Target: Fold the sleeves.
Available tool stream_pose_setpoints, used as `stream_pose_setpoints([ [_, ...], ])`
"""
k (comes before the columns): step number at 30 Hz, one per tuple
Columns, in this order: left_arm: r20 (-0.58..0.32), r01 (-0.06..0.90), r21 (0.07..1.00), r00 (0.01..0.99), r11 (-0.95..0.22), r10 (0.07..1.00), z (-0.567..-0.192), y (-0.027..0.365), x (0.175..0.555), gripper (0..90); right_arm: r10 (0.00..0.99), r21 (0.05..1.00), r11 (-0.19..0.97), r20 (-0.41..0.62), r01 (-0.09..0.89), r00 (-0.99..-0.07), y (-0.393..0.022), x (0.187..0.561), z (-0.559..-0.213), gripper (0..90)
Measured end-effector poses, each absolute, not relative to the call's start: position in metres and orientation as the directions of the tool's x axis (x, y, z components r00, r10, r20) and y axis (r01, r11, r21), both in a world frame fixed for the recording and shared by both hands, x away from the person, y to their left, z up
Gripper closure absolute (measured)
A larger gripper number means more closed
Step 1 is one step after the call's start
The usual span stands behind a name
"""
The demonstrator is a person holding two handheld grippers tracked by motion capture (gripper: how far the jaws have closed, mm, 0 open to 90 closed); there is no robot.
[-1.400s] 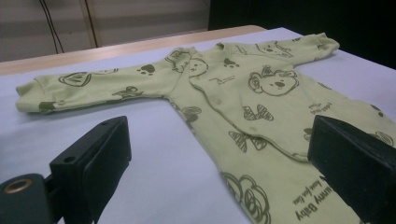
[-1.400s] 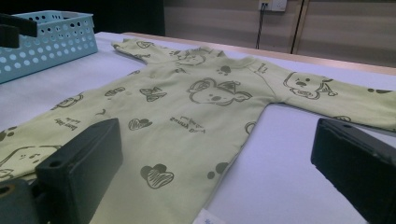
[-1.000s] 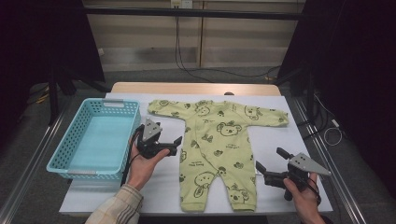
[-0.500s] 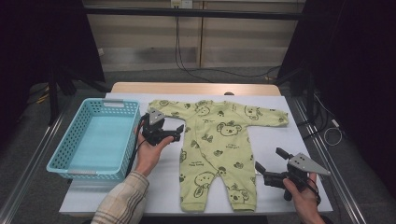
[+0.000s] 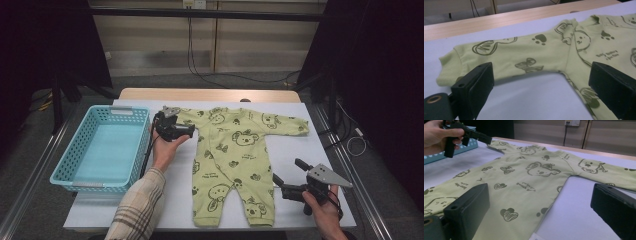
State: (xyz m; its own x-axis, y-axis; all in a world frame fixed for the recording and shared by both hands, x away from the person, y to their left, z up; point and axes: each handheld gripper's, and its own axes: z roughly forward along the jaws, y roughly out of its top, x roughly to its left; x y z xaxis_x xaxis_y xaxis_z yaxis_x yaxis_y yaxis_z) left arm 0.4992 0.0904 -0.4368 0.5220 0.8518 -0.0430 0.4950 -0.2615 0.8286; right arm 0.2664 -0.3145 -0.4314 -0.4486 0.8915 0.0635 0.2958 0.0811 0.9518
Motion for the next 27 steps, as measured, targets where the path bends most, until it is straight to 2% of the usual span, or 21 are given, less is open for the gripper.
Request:
stream_pose_setpoints([
  [1,-0.055,0.496,0.835,0.510,-0.241,0.858,-0.438,0.087,0.502,7.7,0.890,0.951,0.082,0.064,0.297,-0.452,-0.315,0.266,-0.431,1.7],
  [2,-0.013,0.496,0.819,0.520,-0.289,0.854,-0.437,0.089,0.505,9.7,0.890,0.951,0.082,0.065,0.297,-0.452,-0.315,0.266,-0.431,1.7],
  [4,-0.047,0.513,0.823,0.490,-0.244,0.870,-0.440,0.087,0.511,12.7,0.890,0.950,0.072,0.076,0.303,-0.450,-0.315,0.266,-0.431,1.6],
  [7,-0.009,0.535,0.795,0.482,-0.285,0.876,-0.442,0.090,0.519,15.6,0.888,0.950,0.079,0.071,0.303,-0.455,-0.315,0.267,-0.432,1.5],
  [8,-0.041,0.538,0.808,0.458,-0.240,0.888,-0.445,0.088,0.521,16.7,0.889,0.950,0.087,0.062,0.301,-0.453,-0.315,0.267,-0.432,1.5],
  [9,-0.017,0.548,0.788,0.475,-0.281,0.880,-0.445,0.092,0.524,19.0,0.889,0.948,0.083,0.068,0.306,-0.452,-0.315,0.267,-0.432,1.5],
  [16,-0.021,0.587,0.770,0.413,-0.248,0.911,-0.448,0.095,0.541,33.4,0.888,0.947,0.081,0.074,0.312,-0.454,-0.315,0.267,-0.432,1.5],
  [21,-0.038,0.629,0.741,0.385,-0.232,0.922,-0.454,0.096,0.543,35.6,0.886,0.947,0.073,0.082,0.313,-0.456,-0.315,0.267,-0.433,1.5],
  [22,-0.029,0.630,0.740,0.379,-0.235,0.925,-0.456,0.096,0.542,38.7,0.886,0.947,0.073,0.082,0.312,-0.457,-0.315,0.267,-0.432,1.5],
  [27,-0.030,0.638,0.732,0.384,-0.241,0.923,-0.460,0.095,0.542,40.9,0.883,0.946,0.076,0.082,0.315,-0.461,-0.315,0.266,-0.432,1.5],
])
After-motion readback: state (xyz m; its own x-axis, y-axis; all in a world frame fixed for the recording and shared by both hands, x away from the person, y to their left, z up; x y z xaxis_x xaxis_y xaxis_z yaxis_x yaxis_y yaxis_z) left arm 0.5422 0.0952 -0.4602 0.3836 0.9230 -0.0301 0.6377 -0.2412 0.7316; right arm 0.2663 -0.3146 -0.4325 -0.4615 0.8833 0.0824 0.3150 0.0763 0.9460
